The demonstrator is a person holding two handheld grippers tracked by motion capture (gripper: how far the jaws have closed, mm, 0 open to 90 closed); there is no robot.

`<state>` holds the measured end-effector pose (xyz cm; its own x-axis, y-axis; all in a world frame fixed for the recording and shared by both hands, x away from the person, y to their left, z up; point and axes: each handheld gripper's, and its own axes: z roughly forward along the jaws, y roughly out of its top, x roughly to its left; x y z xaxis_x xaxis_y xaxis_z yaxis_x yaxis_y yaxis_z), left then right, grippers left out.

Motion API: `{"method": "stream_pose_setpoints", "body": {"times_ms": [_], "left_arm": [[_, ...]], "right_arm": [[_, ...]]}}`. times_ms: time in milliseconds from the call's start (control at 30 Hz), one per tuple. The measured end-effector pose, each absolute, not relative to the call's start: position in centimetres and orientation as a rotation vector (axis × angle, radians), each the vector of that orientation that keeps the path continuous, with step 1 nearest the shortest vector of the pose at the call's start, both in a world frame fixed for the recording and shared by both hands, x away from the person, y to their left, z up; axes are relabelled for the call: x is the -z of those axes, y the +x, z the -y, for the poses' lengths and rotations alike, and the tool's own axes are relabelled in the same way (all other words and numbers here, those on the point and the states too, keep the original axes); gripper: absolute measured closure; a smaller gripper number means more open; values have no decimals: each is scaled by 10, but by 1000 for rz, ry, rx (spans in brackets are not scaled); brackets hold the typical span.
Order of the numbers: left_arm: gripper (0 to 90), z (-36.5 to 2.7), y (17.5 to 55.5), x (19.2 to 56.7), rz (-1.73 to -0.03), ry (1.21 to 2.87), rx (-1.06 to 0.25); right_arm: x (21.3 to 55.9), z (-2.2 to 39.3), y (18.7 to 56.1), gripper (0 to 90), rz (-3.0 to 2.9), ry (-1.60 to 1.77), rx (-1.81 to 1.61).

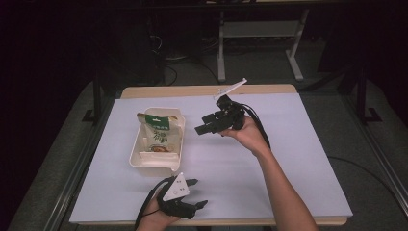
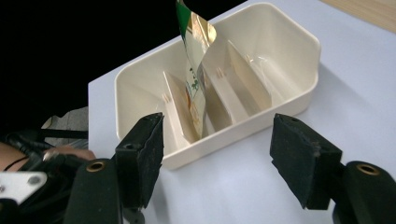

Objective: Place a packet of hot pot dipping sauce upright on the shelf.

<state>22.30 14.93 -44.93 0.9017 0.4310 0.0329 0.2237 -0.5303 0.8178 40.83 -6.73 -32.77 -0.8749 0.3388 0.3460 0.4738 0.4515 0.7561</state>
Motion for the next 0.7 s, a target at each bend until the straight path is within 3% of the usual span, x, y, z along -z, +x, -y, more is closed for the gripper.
{"method": "stream_pose_setpoints", "body": {"times_ms": [700], "left_arm": [[279, -151, 225, 451, -478, 2158, -289]], "right_arm": [[347, 120, 383, 335, 2558, -764, 1426]]}}
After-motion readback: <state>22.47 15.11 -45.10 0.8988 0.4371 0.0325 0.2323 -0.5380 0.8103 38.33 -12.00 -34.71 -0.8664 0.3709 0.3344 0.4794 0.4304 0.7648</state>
